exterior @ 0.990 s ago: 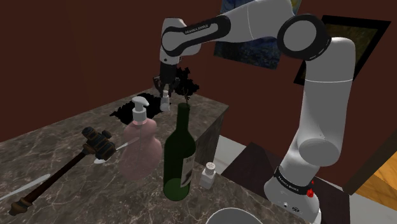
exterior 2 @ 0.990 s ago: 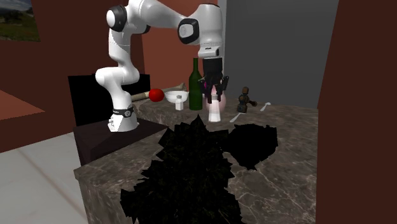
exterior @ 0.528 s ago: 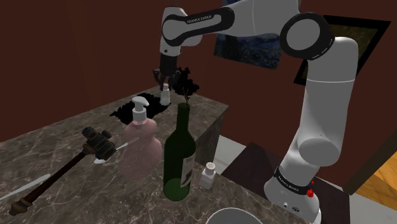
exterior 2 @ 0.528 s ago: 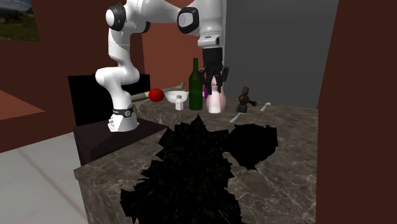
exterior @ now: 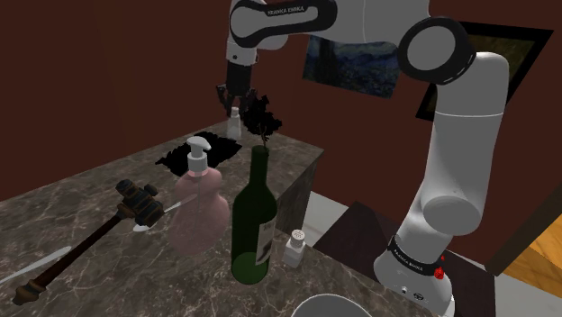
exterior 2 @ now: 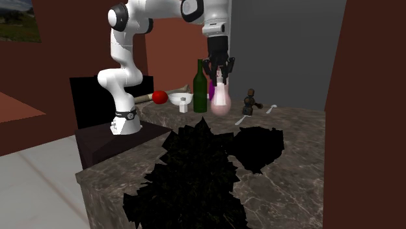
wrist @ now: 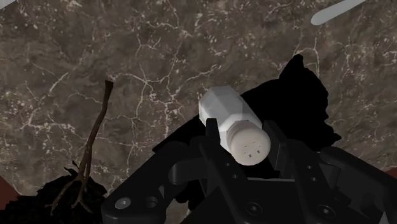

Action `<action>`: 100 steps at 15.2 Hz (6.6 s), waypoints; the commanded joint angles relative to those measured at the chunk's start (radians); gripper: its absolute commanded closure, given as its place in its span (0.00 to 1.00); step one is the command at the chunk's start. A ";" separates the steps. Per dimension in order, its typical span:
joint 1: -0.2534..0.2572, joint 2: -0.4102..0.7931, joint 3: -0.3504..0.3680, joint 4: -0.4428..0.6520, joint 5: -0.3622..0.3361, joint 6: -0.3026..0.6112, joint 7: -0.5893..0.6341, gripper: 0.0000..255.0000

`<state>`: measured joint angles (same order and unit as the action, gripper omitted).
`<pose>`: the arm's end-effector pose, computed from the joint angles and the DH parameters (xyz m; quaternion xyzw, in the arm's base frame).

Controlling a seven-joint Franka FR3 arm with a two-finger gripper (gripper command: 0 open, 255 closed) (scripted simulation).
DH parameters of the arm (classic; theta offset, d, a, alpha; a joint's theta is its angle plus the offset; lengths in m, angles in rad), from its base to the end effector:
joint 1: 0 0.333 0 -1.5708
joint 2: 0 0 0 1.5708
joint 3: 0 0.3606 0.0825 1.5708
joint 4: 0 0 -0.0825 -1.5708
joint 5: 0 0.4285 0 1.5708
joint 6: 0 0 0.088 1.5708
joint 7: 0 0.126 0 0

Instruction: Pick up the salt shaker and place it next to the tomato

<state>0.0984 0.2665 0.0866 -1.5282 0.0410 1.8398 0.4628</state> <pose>0.6925 0.1271 0.5233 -0.9887 0.1451 -0.0119 0.0369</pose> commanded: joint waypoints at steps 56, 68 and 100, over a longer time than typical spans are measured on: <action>0.473 -1.253 0.551 -0.894 0.490 -0.219 0.803 1.00; 0.514 -1.259 0.759 -0.792 0.631 -0.226 1.020 1.00; 0.531 -1.249 1.041 -1.072 0.862 0.105 0.966 1.00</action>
<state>0.6298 -0.9830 1.1263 -2.6003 0.9015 1.9431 1.4295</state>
